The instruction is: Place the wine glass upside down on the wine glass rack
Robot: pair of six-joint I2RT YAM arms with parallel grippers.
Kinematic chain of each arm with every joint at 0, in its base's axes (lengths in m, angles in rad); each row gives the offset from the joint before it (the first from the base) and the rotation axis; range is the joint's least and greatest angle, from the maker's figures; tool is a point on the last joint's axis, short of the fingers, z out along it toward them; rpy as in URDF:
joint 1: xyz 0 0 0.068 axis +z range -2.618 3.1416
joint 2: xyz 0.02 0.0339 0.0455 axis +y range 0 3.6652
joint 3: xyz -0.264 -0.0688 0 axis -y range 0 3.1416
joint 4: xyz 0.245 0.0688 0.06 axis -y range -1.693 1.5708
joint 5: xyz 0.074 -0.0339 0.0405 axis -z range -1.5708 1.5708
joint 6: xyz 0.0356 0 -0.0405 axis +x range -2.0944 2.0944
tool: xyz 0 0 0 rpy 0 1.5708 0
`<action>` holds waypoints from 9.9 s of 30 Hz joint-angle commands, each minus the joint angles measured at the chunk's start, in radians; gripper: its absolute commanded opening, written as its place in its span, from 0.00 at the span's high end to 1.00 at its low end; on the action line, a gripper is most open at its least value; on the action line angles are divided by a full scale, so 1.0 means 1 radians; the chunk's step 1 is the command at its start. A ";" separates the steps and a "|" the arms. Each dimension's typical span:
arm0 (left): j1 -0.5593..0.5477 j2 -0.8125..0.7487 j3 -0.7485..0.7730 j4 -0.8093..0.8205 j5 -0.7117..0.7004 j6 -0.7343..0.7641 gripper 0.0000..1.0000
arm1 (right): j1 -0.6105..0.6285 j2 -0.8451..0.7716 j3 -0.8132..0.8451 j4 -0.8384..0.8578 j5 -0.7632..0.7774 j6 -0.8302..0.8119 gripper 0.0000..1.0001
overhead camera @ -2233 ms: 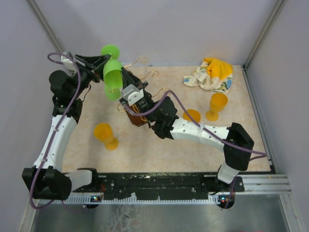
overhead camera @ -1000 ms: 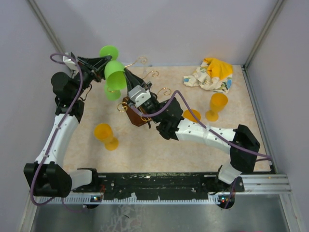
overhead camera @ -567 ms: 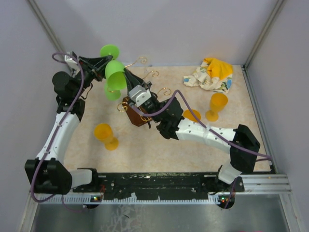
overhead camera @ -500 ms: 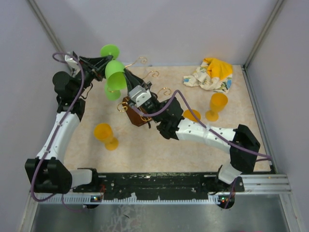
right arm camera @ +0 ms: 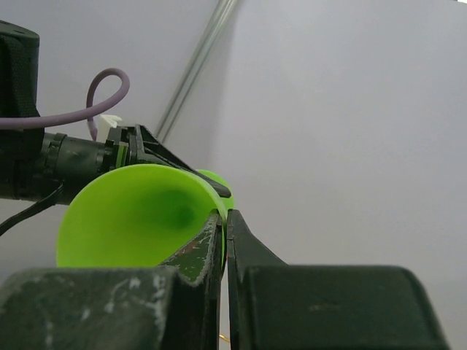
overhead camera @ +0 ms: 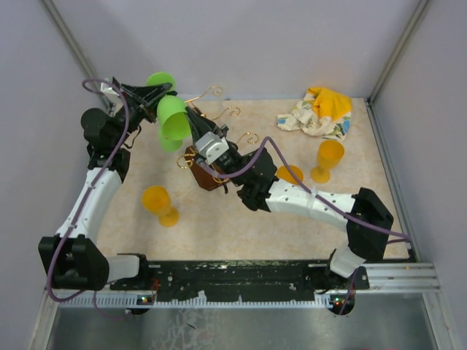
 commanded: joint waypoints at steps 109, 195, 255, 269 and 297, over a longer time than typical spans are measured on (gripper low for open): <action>-0.042 -0.128 -0.704 0.612 -0.067 1.512 1.00 | -0.131 -0.219 -0.157 -0.354 0.274 0.128 0.21; -0.053 -0.150 -0.762 0.748 -0.311 1.528 0.65 | -0.162 -0.185 -0.148 -0.407 0.266 0.175 0.19; -0.056 -0.284 0.347 -1.250 -0.254 1.487 0.57 | -0.436 -0.173 0.398 -1.679 0.214 0.808 0.17; -0.056 -0.324 0.377 -1.708 -0.314 1.402 0.60 | -0.442 -0.130 0.462 -1.691 0.255 0.793 0.12; -0.079 -0.361 -0.020 -1.657 -0.325 1.331 0.58 | -0.484 -0.119 0.422 -1.637 0.219 0.788 0.11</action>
